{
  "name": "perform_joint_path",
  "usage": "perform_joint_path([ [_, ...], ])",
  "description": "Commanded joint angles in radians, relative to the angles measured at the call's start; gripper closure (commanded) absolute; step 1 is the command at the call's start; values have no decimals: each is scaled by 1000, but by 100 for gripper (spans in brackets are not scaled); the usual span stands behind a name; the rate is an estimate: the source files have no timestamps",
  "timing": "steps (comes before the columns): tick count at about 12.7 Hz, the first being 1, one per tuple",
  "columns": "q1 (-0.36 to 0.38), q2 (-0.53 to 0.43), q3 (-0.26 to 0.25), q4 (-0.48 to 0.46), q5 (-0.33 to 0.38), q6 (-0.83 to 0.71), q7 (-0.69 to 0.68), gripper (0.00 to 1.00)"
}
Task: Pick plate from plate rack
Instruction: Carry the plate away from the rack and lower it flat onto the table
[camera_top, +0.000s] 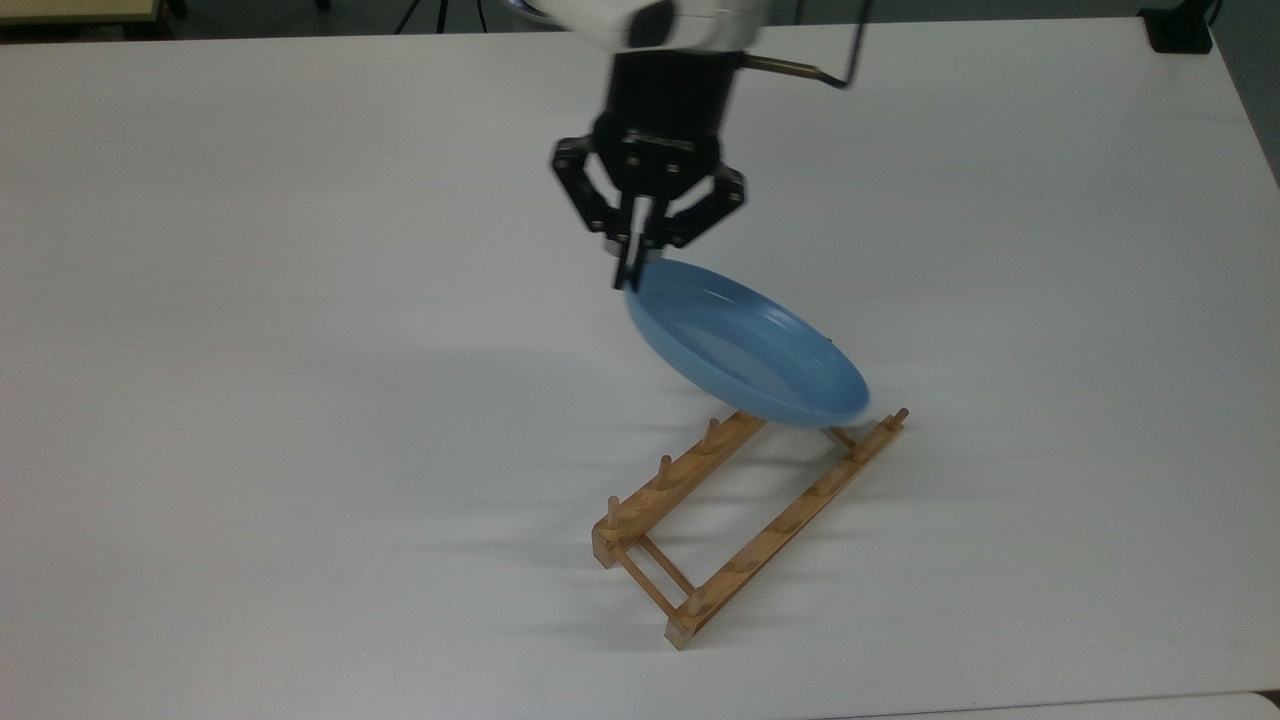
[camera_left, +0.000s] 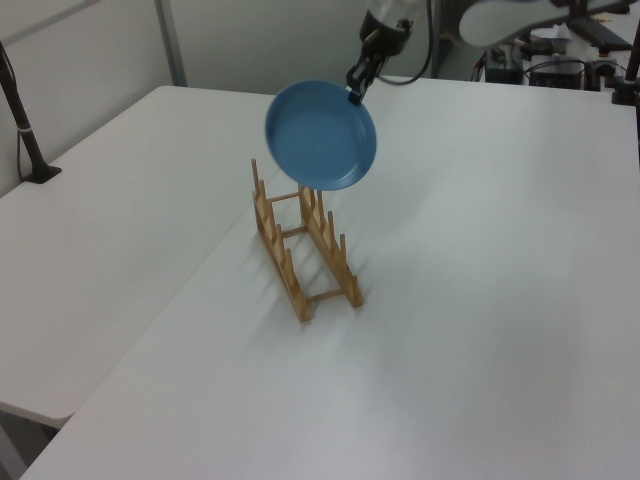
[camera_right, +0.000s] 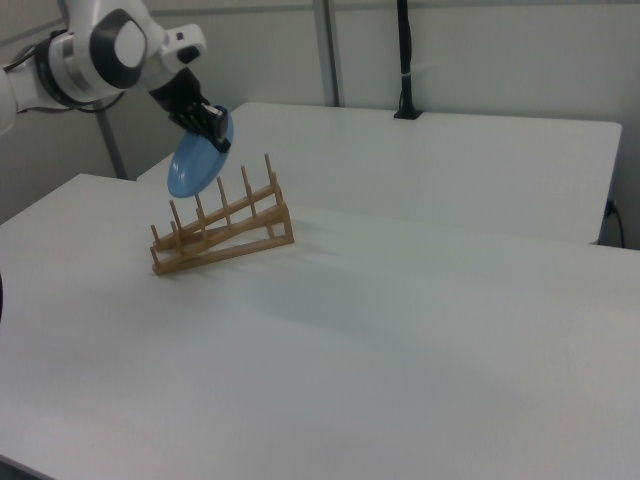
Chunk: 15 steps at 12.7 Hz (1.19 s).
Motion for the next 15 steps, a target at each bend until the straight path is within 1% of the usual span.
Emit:
perform_joint_path([
  [1, -82, -54, -3, -81, 192, -129, -338, 100],
  [3, -124, -46, -3, -86, 240, -285, -605, 100],
  [5, -157, -46, -3, -117, 267, -349, -740, 100],
  [6, -167, -43, -3, -147, 268, -375, -826, 100],
  [7, -174, -34, -3, -164, 269, -380, -866, 100],
  [11, -182, 35, -5, -201, 264, -389, -937, 100],
  [15, -181, 115, -5, -206, 255, -378, -940, 100],
])
